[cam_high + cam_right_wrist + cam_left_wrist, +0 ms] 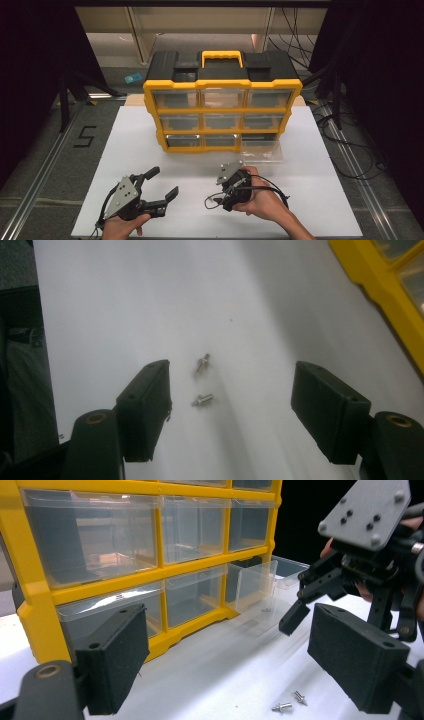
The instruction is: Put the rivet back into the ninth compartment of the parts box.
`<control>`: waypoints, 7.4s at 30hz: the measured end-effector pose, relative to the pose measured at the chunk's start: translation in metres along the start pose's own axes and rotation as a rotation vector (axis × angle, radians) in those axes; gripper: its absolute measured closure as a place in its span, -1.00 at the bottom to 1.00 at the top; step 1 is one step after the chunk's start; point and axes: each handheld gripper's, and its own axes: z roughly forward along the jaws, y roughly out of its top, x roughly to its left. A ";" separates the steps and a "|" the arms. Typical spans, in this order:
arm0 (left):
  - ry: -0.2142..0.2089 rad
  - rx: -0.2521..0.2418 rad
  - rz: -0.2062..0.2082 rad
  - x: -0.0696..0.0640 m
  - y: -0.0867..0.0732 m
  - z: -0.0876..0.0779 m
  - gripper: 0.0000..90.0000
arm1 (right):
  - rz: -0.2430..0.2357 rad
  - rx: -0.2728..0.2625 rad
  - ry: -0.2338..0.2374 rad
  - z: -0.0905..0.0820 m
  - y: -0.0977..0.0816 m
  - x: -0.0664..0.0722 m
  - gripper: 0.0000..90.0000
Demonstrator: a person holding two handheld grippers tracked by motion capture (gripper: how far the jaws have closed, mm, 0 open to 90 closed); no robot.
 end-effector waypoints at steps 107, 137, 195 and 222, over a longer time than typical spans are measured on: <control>-0.009 -0.015 -0.012 0.001 0.000 0.001 -0.64 | 0.159 -0.214 -0.178 -0.085 -0.004 -0.068 0.85; -0.001 -0.002 -0.006 0.001 0.000 0.000 -0.64 | 0.258 -0.186 -0.240 -0.079 -0.037 -0.099 0.85; 0.004 -0.010 -0.005 0.003 0.001 -0.001 -0.65 | 0.026 0.071 0.045 0.028 0.019 -0.010 -0.21; 0.002 -0.012 -0.007 0.002 0.002 -0.001 -0.65 | 0.020 0.191 0.139 0.059 0.018 -0.003 0.73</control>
